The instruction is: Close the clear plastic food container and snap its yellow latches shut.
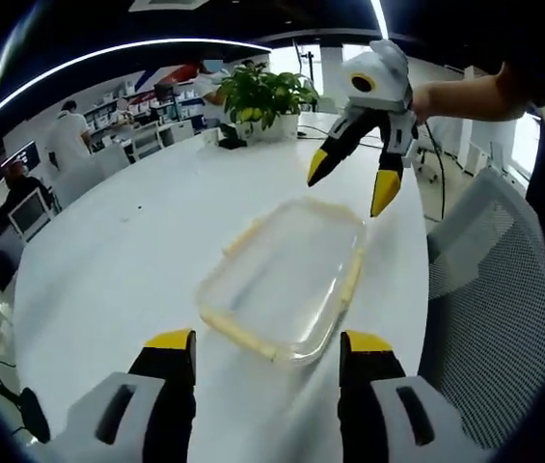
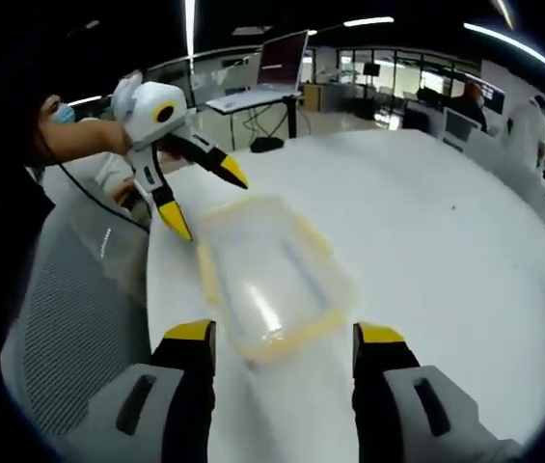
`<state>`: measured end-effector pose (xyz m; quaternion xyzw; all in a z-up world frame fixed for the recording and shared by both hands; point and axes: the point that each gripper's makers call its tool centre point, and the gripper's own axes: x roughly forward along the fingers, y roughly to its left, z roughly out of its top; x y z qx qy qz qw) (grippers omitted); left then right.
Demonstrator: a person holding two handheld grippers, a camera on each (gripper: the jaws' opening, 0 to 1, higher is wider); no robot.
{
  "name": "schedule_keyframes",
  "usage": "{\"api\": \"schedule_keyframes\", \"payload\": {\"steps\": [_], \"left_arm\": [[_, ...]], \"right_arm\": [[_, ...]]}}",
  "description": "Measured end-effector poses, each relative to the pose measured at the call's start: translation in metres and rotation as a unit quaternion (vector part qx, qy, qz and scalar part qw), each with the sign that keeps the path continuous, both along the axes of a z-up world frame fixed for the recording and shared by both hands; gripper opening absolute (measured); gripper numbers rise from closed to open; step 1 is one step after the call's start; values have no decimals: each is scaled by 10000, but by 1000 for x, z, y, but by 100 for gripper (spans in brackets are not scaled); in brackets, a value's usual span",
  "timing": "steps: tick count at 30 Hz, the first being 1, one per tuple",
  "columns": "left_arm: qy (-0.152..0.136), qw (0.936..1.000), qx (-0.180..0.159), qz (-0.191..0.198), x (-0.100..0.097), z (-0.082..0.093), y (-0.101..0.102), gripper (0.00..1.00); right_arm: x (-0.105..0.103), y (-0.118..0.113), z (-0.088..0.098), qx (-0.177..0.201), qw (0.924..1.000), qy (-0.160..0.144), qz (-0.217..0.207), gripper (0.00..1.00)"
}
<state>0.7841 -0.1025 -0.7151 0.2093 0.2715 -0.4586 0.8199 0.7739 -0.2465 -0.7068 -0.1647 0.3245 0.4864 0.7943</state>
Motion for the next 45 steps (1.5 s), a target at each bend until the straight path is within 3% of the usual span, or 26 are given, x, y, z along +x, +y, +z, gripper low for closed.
{"api": "schedule_keyframes", "payload": {"steps": [11, 22, 45], "left_arm": [[86, 9998, -96, 142, 1, -11, -6, 50], [155, 9997, -136, 92, 4, -15, -9, 49], [212, 9997, -75, 106, 52, -15, -7, 48]], "right_arm": [[-4, 5, -16, 19, 9995, -62, -325, 54], [1, 8, -20, 91, 9989, -119, -448, 49], [50, 10, -15, 13, 9987, -208, -467, 48]]}}
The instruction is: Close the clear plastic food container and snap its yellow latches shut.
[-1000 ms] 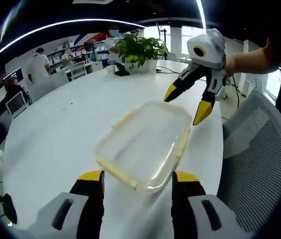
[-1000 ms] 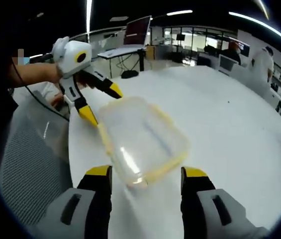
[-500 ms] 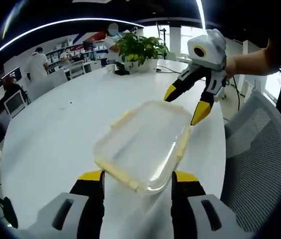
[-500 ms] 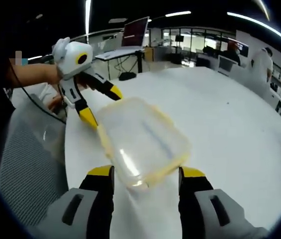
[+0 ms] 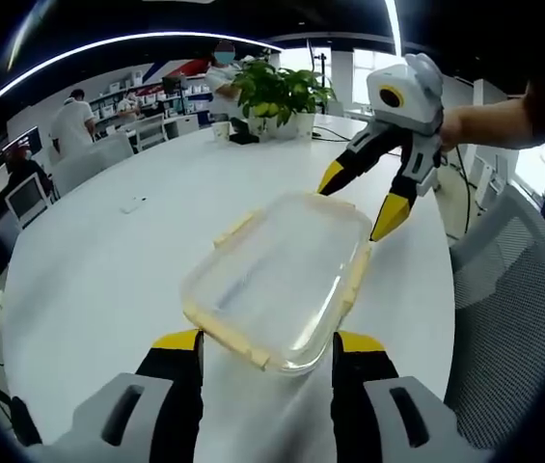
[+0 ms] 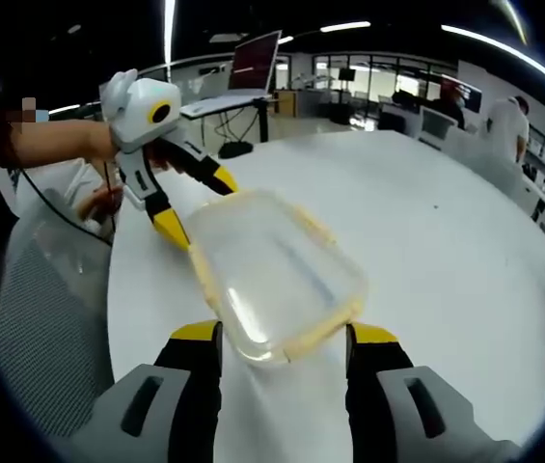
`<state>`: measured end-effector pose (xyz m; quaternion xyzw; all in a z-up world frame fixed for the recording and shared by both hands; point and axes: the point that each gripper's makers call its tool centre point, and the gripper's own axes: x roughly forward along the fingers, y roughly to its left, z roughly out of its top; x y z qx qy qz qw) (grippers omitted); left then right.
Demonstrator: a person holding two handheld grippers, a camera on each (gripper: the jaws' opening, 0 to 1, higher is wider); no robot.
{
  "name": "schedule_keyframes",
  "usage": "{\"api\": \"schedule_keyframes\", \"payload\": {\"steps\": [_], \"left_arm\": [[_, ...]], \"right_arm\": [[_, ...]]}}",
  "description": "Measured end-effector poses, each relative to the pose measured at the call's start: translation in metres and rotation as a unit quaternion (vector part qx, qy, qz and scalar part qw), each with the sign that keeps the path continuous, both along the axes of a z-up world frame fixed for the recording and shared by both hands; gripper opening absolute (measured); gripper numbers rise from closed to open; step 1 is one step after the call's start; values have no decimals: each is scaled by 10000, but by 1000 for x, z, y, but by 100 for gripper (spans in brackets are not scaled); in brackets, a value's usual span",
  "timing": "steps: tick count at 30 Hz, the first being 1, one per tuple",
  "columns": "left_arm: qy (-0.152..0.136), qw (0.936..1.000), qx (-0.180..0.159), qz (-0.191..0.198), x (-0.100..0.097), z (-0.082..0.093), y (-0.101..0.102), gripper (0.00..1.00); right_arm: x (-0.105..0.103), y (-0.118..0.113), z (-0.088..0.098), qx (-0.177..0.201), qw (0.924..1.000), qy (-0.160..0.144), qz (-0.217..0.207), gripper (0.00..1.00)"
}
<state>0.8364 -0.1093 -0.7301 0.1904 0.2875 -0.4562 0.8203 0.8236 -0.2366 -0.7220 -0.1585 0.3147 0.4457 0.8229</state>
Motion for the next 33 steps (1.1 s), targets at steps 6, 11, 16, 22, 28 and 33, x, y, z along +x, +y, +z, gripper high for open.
{"api": "schedule_keyframes", "payload": {"steps": [6, 11, 16, 22, 28, 33], "left_arm": [[-23, 10000, 79, -13, 11, -2, 0, 48], [-21, 9999, 105, 21, 19, -2, 0, 48], [-2, 9999, 77, 83, 23, -2, -1, 48], [33, 9999, 68, 116, 26, -3, 0, 47], [62, 9998, 15, 180, 25, -3, 1, 47], [57, 9996, -92, 258, 19, 4, 3, 48]], "right_arm": [[10, 1, 0, -19, 10000, -6, -21, 48], [18, 1, 0, -56, 10000, -7, -27, 48], [25, 0, -1, -103, 9999, -13, -32, 48], [27, 0, -1, -133, 9999, -2, -40, 48], [22, 2, -2, -110, 9999, 10, -66, 50], [13, 3, 2, 25, 9999, -25, -125, 53]]}}
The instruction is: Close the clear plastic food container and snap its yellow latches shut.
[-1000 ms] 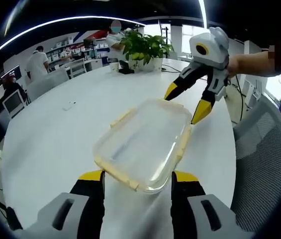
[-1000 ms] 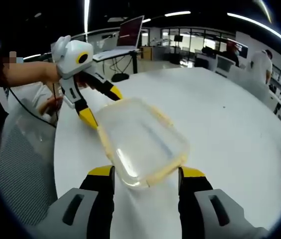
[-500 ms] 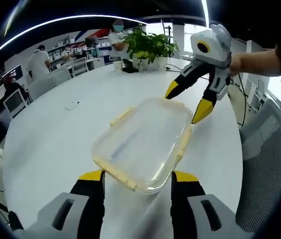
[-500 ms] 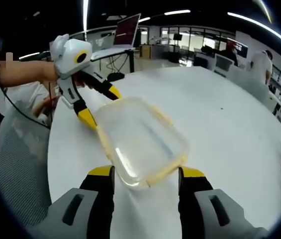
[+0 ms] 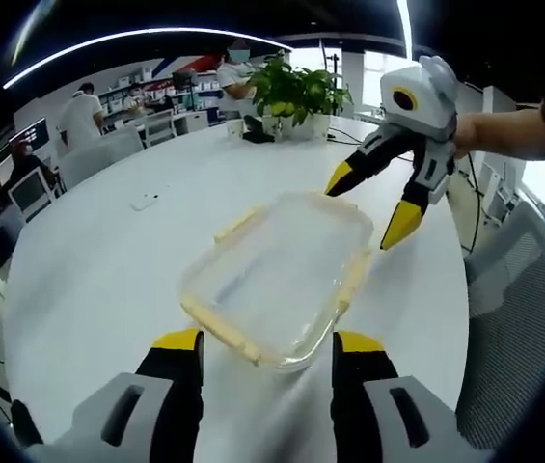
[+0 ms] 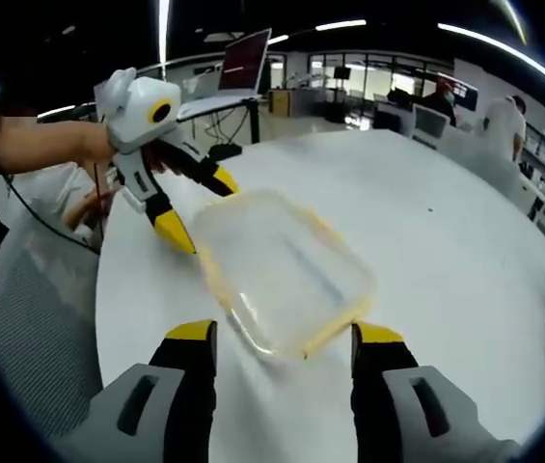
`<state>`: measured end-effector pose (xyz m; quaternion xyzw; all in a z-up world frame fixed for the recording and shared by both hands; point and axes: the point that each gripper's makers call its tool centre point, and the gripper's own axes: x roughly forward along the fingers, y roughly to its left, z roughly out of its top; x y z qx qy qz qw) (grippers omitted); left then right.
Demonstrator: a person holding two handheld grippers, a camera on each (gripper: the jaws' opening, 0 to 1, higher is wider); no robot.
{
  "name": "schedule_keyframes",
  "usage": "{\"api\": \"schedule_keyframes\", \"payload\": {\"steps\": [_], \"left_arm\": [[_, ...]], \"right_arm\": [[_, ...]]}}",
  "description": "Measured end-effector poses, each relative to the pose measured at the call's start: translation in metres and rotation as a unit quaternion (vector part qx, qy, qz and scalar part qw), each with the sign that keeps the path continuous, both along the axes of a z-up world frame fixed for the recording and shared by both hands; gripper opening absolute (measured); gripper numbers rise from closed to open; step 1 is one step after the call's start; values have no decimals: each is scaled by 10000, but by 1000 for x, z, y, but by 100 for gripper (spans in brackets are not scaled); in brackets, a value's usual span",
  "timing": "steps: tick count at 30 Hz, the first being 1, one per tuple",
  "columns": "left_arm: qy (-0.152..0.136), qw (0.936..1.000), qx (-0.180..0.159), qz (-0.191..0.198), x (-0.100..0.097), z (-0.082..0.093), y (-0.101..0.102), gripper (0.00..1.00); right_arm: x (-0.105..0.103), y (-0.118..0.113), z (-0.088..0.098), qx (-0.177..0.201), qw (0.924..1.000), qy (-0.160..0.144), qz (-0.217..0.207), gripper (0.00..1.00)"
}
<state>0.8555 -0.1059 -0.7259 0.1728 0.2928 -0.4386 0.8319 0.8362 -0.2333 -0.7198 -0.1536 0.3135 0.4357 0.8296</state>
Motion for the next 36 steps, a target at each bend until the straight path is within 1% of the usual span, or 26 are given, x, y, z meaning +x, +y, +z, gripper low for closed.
{"api": "schedule_keyframes", "payload": {"steps": [3, 5, 9, 11, 17, 19, 24, 27, 29, 31, 36], "left_arm": [[-27, 9998, -139, 114, -4, 5, 1, 53], [-41, 9997, -188, 155, -9, 7, 3, 57], [-81, 9993, -258, 259, -18, 11, 7, 60], [-111, 9990, -321, 301, -22, 15, 7, 61], [-345, 9969, -534, 465, -36, 28, 11, 65], [-365, 9966, -551, 499, -41, 30, 12, 67], [-558, 9946, -587, 642, -54, 34, 19, 73], [-667, 9937, -609, 671, -63, 36, 24, 72], [-696, 9934, -560, 714, -68, 36, 28, 73], [-721, 9928, -552, 779, -71, 36, 32, 76], [-817, 9921, -482, 822, -83, 33, 38, 82]], "right_arm": [[-6, 0, 5, 64, 9999, -95, -75, 55], [-10, 1, 9, 171, 9997, -149, -136, 57], [-18, -1, 15, 155, 9990, -333, -240, 59], [-20, -2, 16, 190, 9988, -358, -289, 60], [-35, -11, 20, 234, 9973, -486, -506, 63], [-40, -16, 18, 165, 9970, -523, -554, 65], [-53, -26, 19, 232, 9944, -602, -836, 70], [-59, -30, 19, 229, 9931, -645, -957, 74], [-62, -33, 20, 293, 9916, -685, -1055, 75], [-66, -35, 22, 369, 9900, -705, -1163, 77], [-73, -41, 22, 355, 9874, -911, -1246, 84]]}}
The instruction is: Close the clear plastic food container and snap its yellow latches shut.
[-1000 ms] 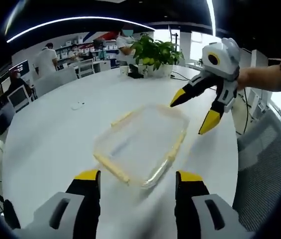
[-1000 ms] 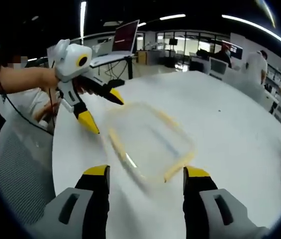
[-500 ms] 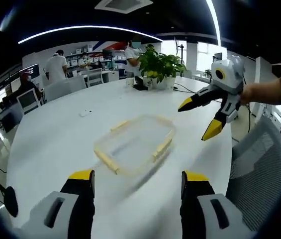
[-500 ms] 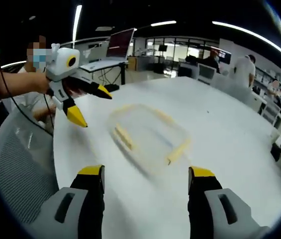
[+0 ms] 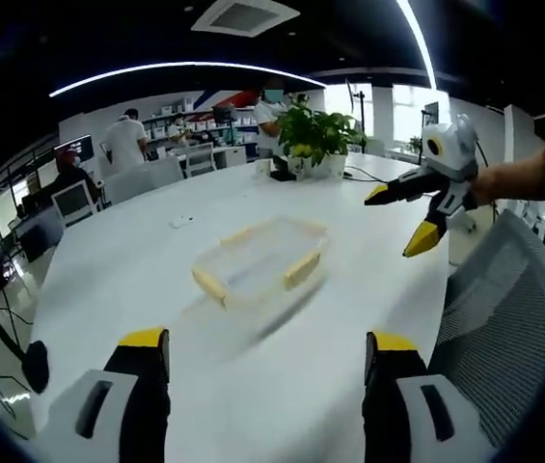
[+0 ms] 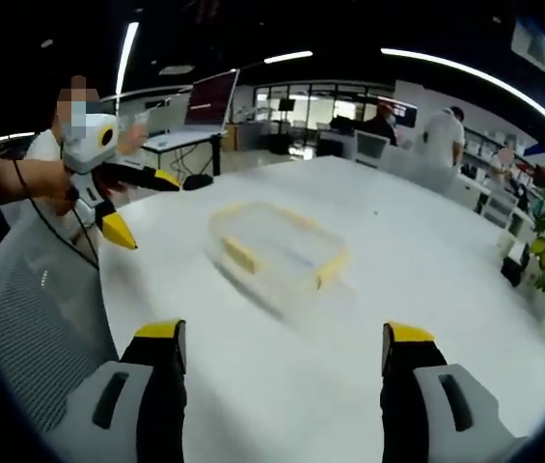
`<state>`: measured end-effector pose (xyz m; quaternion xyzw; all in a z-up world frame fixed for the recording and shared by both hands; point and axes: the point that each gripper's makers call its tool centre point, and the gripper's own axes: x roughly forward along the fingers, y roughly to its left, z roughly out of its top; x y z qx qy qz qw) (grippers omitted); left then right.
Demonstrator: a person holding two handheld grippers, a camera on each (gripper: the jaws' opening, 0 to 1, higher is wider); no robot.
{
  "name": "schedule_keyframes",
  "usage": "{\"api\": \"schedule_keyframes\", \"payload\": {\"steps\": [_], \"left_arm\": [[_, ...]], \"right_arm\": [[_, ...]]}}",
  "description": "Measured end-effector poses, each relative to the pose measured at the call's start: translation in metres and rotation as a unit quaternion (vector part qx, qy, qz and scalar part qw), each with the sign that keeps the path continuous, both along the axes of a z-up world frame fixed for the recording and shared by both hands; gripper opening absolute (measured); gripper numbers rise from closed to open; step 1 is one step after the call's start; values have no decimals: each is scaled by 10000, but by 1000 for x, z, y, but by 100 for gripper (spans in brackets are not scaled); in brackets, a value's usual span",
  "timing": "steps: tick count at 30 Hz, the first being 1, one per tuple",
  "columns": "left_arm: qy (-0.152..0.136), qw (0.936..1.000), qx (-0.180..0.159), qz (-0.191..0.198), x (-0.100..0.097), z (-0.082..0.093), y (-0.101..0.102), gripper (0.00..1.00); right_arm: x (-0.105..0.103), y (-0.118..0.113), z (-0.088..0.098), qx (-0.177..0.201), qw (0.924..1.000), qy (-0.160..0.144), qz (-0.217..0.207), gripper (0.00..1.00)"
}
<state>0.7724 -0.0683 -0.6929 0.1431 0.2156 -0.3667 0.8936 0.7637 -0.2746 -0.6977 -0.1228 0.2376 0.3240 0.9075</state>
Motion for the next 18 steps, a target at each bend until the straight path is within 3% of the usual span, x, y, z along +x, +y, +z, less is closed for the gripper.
{"api": "schedule_keyframes", "payload": {"steps": [5, 9, 18], "left_arm": [[-22, 9998, -170, 125, -7, 2, 2, 94], [-82, 9999, -29, 148, -8, -1, 5, 98], [-114, 9997, -65, 207, -4, 0, 9, 99]], "right_arm": [[-6, -10, -3, 166, 9995, 50, -251, 90], [-8, -16, -3, 217, 9991, -25, -373, 96], [-9, -13, -2, 108, 9996, -108, -234, 99]]}}
